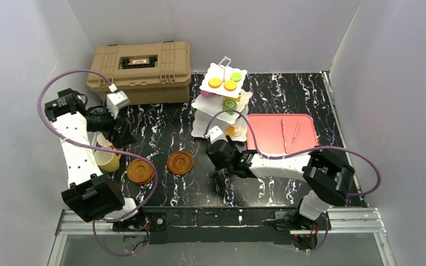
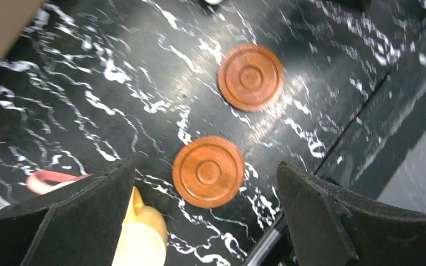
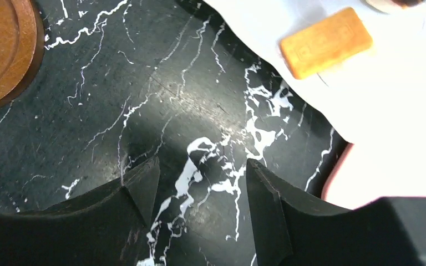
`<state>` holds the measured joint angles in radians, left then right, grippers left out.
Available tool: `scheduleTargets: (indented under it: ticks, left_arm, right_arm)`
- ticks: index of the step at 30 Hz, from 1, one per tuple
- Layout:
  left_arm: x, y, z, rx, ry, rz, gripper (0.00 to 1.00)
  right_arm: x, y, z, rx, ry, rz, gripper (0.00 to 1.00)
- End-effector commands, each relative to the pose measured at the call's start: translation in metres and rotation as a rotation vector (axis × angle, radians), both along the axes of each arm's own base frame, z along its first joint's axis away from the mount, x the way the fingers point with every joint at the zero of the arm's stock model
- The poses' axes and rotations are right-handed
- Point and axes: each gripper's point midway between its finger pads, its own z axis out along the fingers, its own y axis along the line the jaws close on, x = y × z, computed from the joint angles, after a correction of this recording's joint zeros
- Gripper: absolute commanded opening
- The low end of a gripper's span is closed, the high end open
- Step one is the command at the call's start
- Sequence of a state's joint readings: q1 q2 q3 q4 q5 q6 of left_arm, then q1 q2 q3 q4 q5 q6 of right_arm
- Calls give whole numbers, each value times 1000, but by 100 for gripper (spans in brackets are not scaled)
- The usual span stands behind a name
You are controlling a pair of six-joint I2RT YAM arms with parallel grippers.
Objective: Serve the afternoon tea
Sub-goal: Move the coaster to the center of the board.
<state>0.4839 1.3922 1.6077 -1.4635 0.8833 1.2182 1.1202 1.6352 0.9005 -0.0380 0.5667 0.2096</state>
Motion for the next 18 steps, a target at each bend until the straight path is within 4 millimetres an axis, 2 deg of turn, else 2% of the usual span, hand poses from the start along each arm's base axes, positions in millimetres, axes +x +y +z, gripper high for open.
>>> scheduleTargets:
  ticks: [1, 4, 5, 7, 9, 14, 18]
  left_arm:
    - [-32, -6, -30, 116, 59, -161, 98]
    - [-44, -7, -48, 166, 57, -243, 98]
    - [-49, -6, -56, 195, 56, -276, 98]
    - [-55, -4, -74, 256, 47, -343, 98]
    - [-54, 1, -91, 324, 43, -382, 98]
    - [-47, 1, -118, 402, 57, -443, 98]
    - [-39, 1, -139, 470, 56, -494, 98]
  right_arm:
    - [4, 31, 50, 232, -43, 13, 66]
    - [8, 72, 60, 290, -17, 59, 61]
    - [7, 84, 60, 312, -5, 84, 55]
    - [6, 107, 59, 355, 9, 127, 38]
    - [5, 123, 54, 376, 25, 154, 34]
    - [-1, 143, 30, 403, 71, 186, 34]
    - [-7, 142, 10, 390, 103, 191, 33]
